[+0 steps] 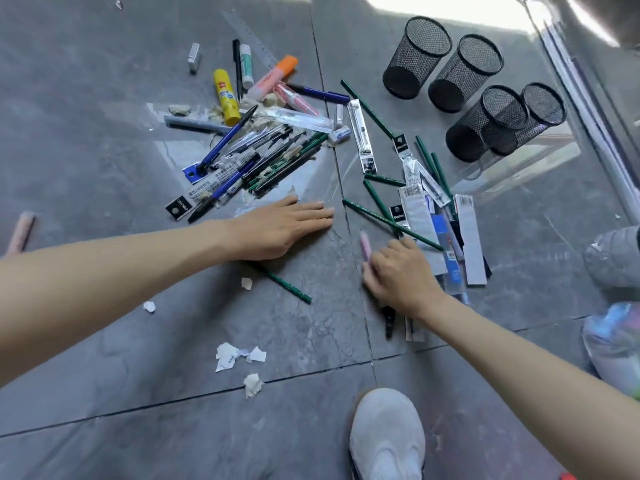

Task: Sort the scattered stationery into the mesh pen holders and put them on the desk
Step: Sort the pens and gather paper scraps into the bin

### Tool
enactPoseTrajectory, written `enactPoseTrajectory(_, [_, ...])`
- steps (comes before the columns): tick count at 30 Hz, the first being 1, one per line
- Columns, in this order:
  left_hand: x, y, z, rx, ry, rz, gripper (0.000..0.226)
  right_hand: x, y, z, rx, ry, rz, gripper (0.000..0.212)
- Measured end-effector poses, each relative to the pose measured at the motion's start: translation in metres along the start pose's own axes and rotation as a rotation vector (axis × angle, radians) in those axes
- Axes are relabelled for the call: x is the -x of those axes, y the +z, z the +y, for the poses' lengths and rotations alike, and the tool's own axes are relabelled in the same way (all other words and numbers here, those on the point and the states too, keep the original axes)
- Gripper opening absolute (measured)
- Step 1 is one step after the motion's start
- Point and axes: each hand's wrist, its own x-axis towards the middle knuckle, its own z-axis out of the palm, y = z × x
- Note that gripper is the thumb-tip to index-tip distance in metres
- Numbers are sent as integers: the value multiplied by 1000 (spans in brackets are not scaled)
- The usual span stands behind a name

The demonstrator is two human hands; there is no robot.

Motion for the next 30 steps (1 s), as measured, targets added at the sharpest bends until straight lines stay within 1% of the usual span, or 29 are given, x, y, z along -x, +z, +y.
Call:
enactPoseTrajectory(3, [29, 0, -6, 88, 88, -4, 70, -3, -4, 12, -32, 165, 41, 24])
enactPoseTrajectory(5, [45, -1, -6, 125, 146, 17, 68, -11, -7, 2, -89, 195, 79, 25])
enactPoseTrajectory(7, [57, -2, -10, 86, 134, 59, 58, -20, -10, -23, -167, 142, 128, 33])
enactPoseTrajectory(8, [61, -3, -14, 50, 87, 82, 53, -25, -11, -40, -215, 95, 135, 38])
enactPoseTrajectory(9, [65, -4, -18, 27, 32, 94, 54, -29, -11, -56, -265, 45, 123, 42])
enactPoseTrajectory(10, [68, -5, -22, 17, -21, 92, 61, -33, -10, -72, -298, -4, 100, 44])
enactPoseTrajectory(11, [72, -4, -26, 15, -50, 87, 67, -36, -8, -85, -305, -48, 82, 44])
enactPoseTrajectory(13, [79, -3, -30, 24, -54, 68, 60, -39, -1, -97, -268, -111, 62, 37])
enactPoseTrajectory(16, [95, 3, -30, 72, -49, 103, 54, -37, 1, -84, -220, -183, 56, 24])
enactPoseTrajectory(20, [111, 13, -15, 188, -126, 138, 50, -22, 2, -46, -176, -314, 67, 22])
enactPoseTrajectory(23, [107, 19, 8, 219, -88, 112, 61, -13, 3, -31, -187, -339, 76, 22])
enactPoseTrajectory(25, [99, 20, 19, 253, -126, 144, 65, -9, 5, -30, -204, -352, 74, 23])
enactPoseTrajectory(28, [79, 13, 14, 248, -244, 220, 65, -9, 4, -35, -230, -296, 79, 21])
enactPoseTrajectory(30, [61, 6, 9, 167, -229, 185, 59, -10, 3, -38, -235, -257, 103, 18])
